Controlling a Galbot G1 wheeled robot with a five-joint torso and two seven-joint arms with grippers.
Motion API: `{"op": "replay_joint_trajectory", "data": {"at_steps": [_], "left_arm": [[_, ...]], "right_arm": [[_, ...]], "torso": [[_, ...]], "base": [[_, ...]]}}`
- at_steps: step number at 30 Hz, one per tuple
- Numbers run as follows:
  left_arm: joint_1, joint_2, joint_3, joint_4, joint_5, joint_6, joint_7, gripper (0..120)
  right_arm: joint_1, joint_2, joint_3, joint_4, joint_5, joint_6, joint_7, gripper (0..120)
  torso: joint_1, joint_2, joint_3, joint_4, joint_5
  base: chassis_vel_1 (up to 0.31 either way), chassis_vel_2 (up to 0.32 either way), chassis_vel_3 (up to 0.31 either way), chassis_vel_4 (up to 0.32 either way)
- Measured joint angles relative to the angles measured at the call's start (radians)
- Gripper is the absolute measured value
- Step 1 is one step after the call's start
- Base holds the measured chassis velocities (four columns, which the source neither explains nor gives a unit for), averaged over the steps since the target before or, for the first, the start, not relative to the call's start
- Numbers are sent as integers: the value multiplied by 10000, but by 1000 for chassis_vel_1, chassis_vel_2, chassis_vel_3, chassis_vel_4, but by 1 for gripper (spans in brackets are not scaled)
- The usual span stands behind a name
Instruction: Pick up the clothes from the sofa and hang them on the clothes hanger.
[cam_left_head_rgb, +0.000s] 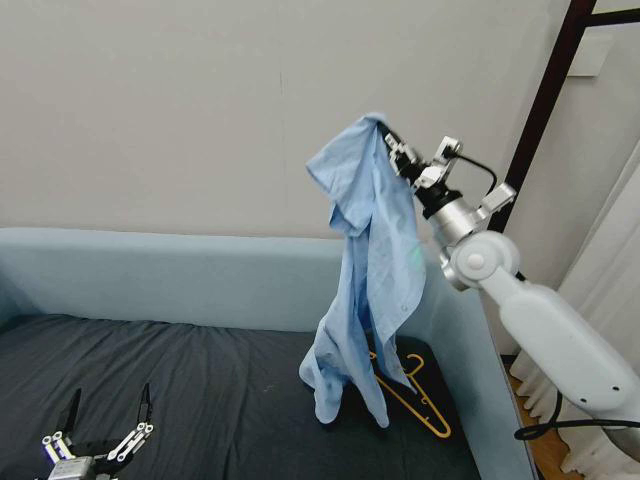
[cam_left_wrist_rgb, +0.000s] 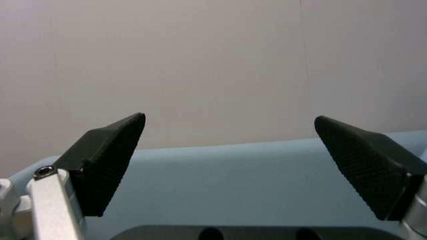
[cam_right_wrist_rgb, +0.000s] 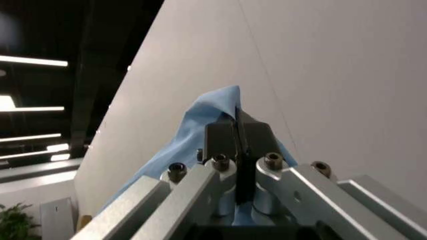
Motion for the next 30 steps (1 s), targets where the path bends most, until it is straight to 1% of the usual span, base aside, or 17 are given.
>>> {"op": "replay_joint_trajectory", "data": {"at_steps": [6, 9, 10, 14, 19, 25, 27, 29, 30], "left_arm": [[-51, -37, 51, -12, -3, -1, -3, 100], [-64, -53, 116, -10, 11, -1, -2, 100], [-64, -53, 116, -10, 11, -1, -2, 100], [-79, -48, 176, 0, 37, -1, 2, 100], [-64, -12, 203, -30, 51, 10, 4, 100], [-36, 34, 134, -34, 39, 15, -2, 100], [-13, 35, 91, -36, 31, 13, -6, 100], [7, 32, 22, -31, 17, 4, -20, 100], [7, 32, 22, -31, 17, 4, -20, 100]], "right_arm": [[314, -411, 318, 174, -66, -154, 119, 0], [333, -1057, 591, 406, -106, -435, 190, 0], [333, -1057, 591, 406, -106, -435, 190, 0], [607, -1839, 791, 488, -6, -659, 166, 0], [1114, -2282, 828, 693, 221, -941, 141, 0], [1256, -2202, 626, 1184, 178, -1106, 317, 0], [807, -1933, 307, 1412, -294, -1114, 336, 0], [-57, -1470, -314, 1508, -1341, -955, 336, 0], [-57, -1470, -314, 1508, -1341, -955, 336, 0]], "torso": [[0, -1, 0, 1, 0], [0, 0, 0, -2, 3], [0, 0, 0, -2, 3], [-1, 0, -1, -4, 3], [-2, 0, -1, -1, 2], [-2, 1, -3, -2, -4], [-2, 1, -3, -1, -4], [-2, 0, -2, 2, -3], [-2, 0, -2, 2, -3]], "base": [[0, 0, 0, 0], [0, 0, 0, 0], [0, 0, 0, 0], [0, 0, 0, 0], [0, 0, 0, 0], [0, 0, 0, 0], [0, 0, 0, 0], [0, 0, 0, 0], [0, 0, 0, 0]]}}
